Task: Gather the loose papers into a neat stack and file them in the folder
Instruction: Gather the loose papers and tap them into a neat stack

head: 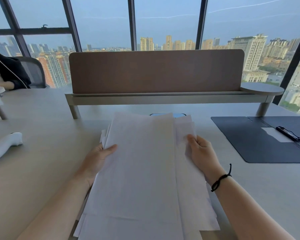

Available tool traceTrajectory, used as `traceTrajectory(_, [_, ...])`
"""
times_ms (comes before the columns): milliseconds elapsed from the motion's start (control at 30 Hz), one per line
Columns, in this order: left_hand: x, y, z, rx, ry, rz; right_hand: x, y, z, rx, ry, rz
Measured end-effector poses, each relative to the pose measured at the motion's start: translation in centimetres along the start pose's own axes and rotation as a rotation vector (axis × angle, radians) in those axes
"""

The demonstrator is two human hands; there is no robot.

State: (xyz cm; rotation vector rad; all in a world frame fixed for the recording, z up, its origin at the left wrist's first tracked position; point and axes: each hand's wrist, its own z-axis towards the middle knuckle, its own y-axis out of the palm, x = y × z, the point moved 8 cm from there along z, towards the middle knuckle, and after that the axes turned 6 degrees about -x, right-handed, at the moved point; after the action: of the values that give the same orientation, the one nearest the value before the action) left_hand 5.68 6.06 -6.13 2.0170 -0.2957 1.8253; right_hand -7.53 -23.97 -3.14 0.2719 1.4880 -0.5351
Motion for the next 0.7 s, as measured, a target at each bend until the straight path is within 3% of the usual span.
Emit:
traceTrajectory(167, [0.4,-0.5,0.0,0.007,0.028,0.088,1.4,-0.6,0.2,-0.029,0.152,0.094])
traceTrajectory(333, [0.8,-1.1,0.0,0.045,0.043,0.126,1.1,-2.7,0.6,0.056,0.133,0.097])
traceTrajectory(500, [0.8,-0.4,0.0,-0.029,-0.002,0.102,0.7,-1.3,0.0,-0.020,0.095,0.203])
traceTrajectory(700, [0.5,0.3,-0.4,-0.085,-0.005,0.158,0.7,1.2,-0.6,-0.171,0.081,0.100])
